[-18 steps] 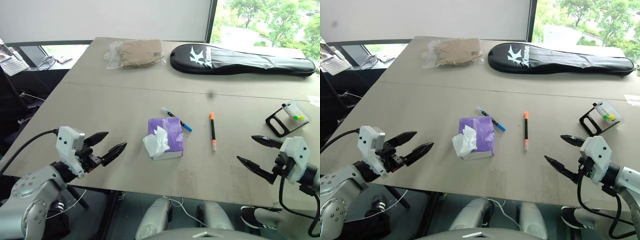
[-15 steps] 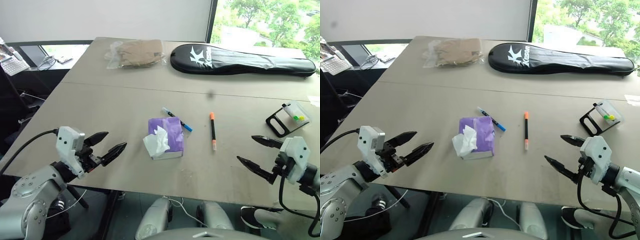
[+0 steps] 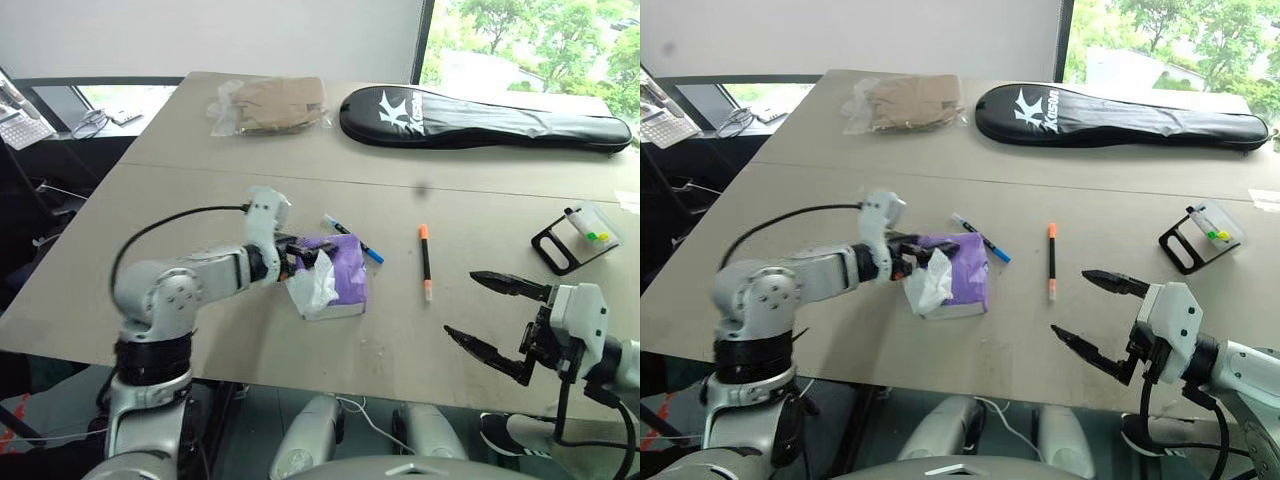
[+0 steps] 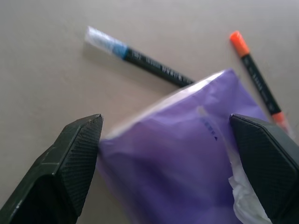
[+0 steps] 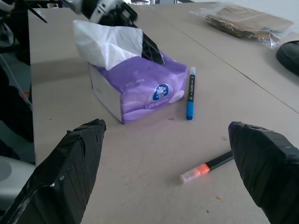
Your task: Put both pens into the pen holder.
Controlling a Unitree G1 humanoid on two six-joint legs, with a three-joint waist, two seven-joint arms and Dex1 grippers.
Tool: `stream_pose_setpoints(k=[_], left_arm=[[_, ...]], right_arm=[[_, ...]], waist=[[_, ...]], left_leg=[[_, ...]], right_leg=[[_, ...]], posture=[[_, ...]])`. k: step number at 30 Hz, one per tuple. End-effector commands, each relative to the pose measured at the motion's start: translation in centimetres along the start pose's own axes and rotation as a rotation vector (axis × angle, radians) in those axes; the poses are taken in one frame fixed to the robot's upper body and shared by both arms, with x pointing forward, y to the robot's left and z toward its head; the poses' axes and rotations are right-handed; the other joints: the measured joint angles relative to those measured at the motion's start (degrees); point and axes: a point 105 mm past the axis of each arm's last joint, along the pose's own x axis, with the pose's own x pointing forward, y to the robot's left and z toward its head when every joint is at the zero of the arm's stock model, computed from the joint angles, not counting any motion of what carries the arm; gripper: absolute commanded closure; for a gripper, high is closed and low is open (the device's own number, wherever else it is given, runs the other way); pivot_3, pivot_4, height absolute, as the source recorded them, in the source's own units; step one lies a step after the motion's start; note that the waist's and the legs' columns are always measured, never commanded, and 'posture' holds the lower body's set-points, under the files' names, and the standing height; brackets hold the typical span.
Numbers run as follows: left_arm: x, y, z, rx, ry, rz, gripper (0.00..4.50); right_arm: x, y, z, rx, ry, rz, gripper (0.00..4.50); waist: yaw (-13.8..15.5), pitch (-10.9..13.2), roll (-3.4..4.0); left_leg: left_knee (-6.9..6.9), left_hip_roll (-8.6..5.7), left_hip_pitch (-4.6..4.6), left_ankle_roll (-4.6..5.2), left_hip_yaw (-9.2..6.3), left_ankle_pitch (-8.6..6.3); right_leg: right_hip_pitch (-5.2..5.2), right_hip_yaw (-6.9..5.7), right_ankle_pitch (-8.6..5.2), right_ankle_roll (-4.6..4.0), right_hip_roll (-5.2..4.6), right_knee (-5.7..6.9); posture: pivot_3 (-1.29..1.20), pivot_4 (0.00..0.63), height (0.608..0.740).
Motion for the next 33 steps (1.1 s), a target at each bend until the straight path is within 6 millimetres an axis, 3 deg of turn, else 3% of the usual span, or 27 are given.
stream_pose_setpoints(k=[1, 8, 11, 13, 15, 17, 20, 22, 24, 26, 27, 30, 31, 33], left_arm=[[1.1, 0.6, -1.9, 0.069, 0.101, 0.048, 0.58], [1.4, 1.2, -0.6, 0.127, 0.025, 0.066, 3.02], [-0.3, 1.8, 1.4, 0.104, -0.106, 0.052, 4.18], [-2.5, 2.6, 3.2, 0.036, -0.221, 0.049, 4.46], [-6.5, 6.1, 4.7, -0.035, -0.363, 0.18, 4.46], [-9.6, 9.9, 4.9, -0.12, -0.435, 0.351, 4.46], [-13.0, 16.8, 2.5, -0.295, -0.435, 0.735, 4.46], [-13.9, 19.2, 0.9, -0.437, -0.454, 0.852, 4.46], [-13.5, 19.6, -0.2, -0.509, -0.45, 0.817, 4.46], [-13.6, 19.2, -0.2, -0.532, -0.47, 0.789, 3.45], [-14.0, 18.9, 0.0, -0.522, -0.481, 0.781, 3.17], [-15.7, 17.4, 2.1, -0.406, -0.596, 0.737, 1.83], [-16.2, 16.7, 3.0, -0.332, -0.629, 0.723, 1.17], [-15.9, 13.8, 5.0, -0.137, -0.656, 0.594, 1.04]], right_arm=[[0.1, 1.3, 1.7, -0.033, -0.041, 0.064, 0.0], [0.4, 1.6, 2.1, -0.058, -0.056, 0.096, 0.0], [0.6, 1.3, 2.1, -0.058, -0.064, 0.099, 0.0], [0.7, 1.1, 2.0, -0.058, -0.067, 0.1, 0.0], [0.9, 0.7, 1.9, -0.06, -0.077, 0.103, 0.0], [1.2, 0.3, 1.9, -0.054, -0.094, 0.101, 0.0], [2.0, -0.3, 1.3, -0.056, -0.101, 0.108, 0.0], [2.7, -1.0, 0.9, -0.068, -0.099, 0.096, 0.0], [3.4, -2.0, 0.4, -0.095, -0.077, 0.059, 0.0], [4.0, -3.6, -0.9, -0.083, 0.023, -0.026, 0.0], [4.3, -4.5, -1.4, -0.093, 0.067, -0.077, 0.0], [5.3, -5.3, -1.9, -0.005, 0.114, -0.123, 0.0], [5.7, -5.6, -2.0, 0.011, 0.127, -0.147, 0.0], [6.4, -6.2, -2.7, 0.088, 0.173, -0.193, 0.0]], waist=[[0.02, -0.05, 0.04], [1.0, -0.16, 0.04], [0.85, -0.14, 0.04], [0.55, -0.08, -0.01], [-0.1, 0.0, -0.13], [-0.68, 0.02, -0.14], [-0.55, 0.01, -0.13], [-0.28, 0.01, -0.18], [0.23, 0.01, -0.33], [0.86, -0.05, -0.42], [0.82, -0.05, -0.41], [0.59, -0.04, -0.39], [0.66, -0.04, -0.4], [0.49, -0.01, -0.43]], left_leg=[[0.0, 0.0, 0.02, 0.0, 0.0, 0.0], [0.02, 0.0, 0.18, 0.19, -0.03, -0.11], [0.02, -0.01, 0.17, 0.18, -0.07, -0.11], [0.01, 0.0, 0.11, 0.13, -0.05, -0.08], [-0.01, 0.05, 0.04, 0.0, -0.06, 0.0], [-0.03, 0.06, -0.01, -0.02, -0.09, 0.01], [-0.07, 0.03, 0.03, -0.02, -0.08, 0.01], [-0.06, 0.0, 0.03, -0.01, -0.07, 0.0], [-0.01, -0.05, -0.01, -0.01, -0.1, 0.01], [0.08, -0.07, -0.07, -0.02, -0.16, 0.01], [0.08, -0.07, -0.06, -0.03, -0.16, 0.01], [0.05, -0.06, -0.08, -0.04, -0.13, 0.01], [0.0, -0.03, -0.08, -0.05, -0.14, 0.01], [-0.04, 0.02, -0.17, -0.08, -0.13, 0.02]], right_leg=[[0.02, 0.01, 0.0, 0.0, 0.0, -0.01], [0.14, 0.14, 0.0, 0.01, -0.03, -0.01], [0.14, 0.11, 0.0, 0.01, -0.03, -0.01], [0.09, 0.15, 0.0, 0.0, -0.01, 0.0], [-0.01, 0.14, 0.01, 0.0, 0.02, 0.01], [-0.08, 0.12, 0.0, -0.01, 0.02, 0.01], [-0.07, 0.11, 0.0, -0.01, 0.0, -0.02], [-0.06, 0.06, 0.01, 0.0, -0.04, -0.05], [-0.06, -0.03, 0.02, 0.02, -0.08, -0.06], [-0.07, -0.11, 0.02, 0.02, -0.11, -0.04], [-0.07, -0.09, 0.02, 0.02, -0.1, -0.03], [-0.18, 0.03, 0.02, 0.0, -0.08, 0.06], [-0.22, 0.09, 0.02, -0.01, -0.07, 0.06], [-0.33, 0.12, 0.03, -0.03, -0.02, 0.07]], posture=[[0.0, 0.15, 0.74], [0.0, 0.15, 0.74], [0.0, 0.15, 0.74], [0.0, 0.15, 0.74], [0.0, 0.15, 0.74], [0.0, 0.15, 0.74], [0.0, 0.15, 0.74], [0.0, 0.15, 0.74], [0.0, 0.15, 0.74], [0.0, 0.15, 0.74], [0.0, 0.15, 0.74], [0.0, 0.15, 0.74], [0.0, 0.15, 0.74], [0.0, 0.15, 0.74]])
